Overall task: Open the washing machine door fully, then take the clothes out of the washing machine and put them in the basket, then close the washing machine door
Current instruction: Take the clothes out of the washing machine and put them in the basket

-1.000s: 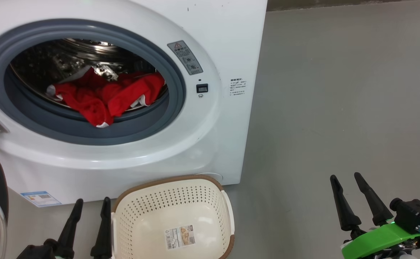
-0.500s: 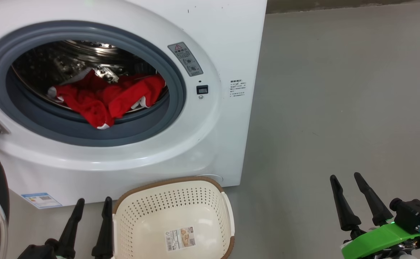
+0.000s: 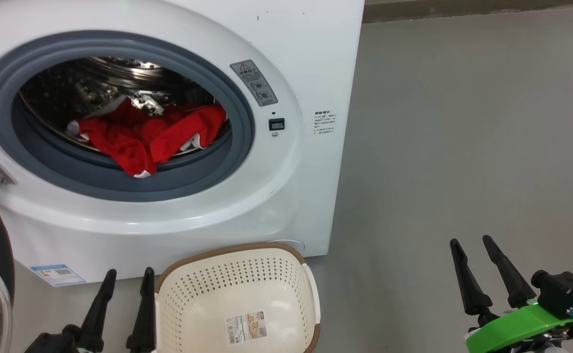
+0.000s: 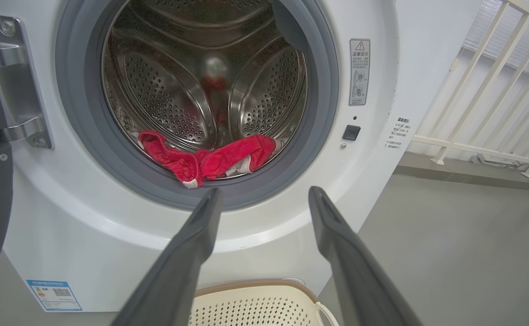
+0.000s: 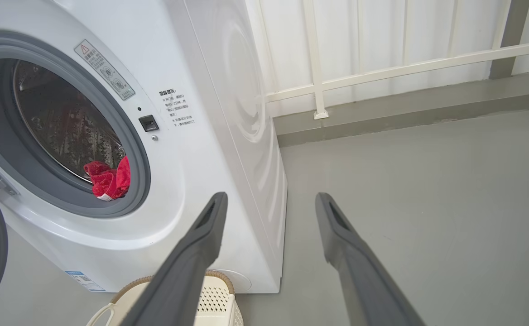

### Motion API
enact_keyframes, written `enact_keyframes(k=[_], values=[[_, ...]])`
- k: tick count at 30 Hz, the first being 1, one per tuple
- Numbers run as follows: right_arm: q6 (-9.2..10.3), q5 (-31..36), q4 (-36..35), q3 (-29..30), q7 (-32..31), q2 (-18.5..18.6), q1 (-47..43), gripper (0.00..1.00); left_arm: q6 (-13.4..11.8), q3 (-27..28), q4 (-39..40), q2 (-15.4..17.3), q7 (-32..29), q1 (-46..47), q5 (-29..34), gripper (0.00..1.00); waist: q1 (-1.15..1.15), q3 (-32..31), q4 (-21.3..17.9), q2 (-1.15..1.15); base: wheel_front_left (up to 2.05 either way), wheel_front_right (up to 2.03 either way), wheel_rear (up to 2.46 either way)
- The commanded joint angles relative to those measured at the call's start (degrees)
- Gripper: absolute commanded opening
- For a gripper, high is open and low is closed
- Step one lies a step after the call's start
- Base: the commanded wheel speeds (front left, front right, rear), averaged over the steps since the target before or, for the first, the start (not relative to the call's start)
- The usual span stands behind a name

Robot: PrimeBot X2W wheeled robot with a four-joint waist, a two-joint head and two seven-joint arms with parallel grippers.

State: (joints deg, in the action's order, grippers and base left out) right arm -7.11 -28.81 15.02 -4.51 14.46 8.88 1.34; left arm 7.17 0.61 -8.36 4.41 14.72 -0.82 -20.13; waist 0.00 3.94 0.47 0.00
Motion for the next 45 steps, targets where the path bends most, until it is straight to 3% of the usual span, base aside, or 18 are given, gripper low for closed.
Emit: enact_keyframes(k=[1, 27, 45], values=[[-0.37, -0.1, -1.2, -1.3, 0.5, 0.9, 1.4, 1.0, 0.3, 1.9, 1.3, 0.8, 0.3, 2.3, 0.6, 1.0, 0.0, -0.1, 0.0, 0.0, 0.0, 0.0, 0.0], [-0.37, 0.0, -1.7, -1.2, 0.5, 0.8, 1.8, 1.0, 0.3, 1.2, -1.8, 0.7, 0.3, 5.9, 2.2, 1.0, 0.0, 1.4, 0.1, 0.0, 0.0, 0.0, 0.0], [-0.37, 0.2, -2.6, -1.4, 0.5, -0.8, 6.5, 1.0, 0.3, -3.0, -36.5, 4.2, 0.0, 42.0, 7.8, 1.0, 0.0, 11.8, -4.5, 0.0, 0.0, 0.0, 0.0]])
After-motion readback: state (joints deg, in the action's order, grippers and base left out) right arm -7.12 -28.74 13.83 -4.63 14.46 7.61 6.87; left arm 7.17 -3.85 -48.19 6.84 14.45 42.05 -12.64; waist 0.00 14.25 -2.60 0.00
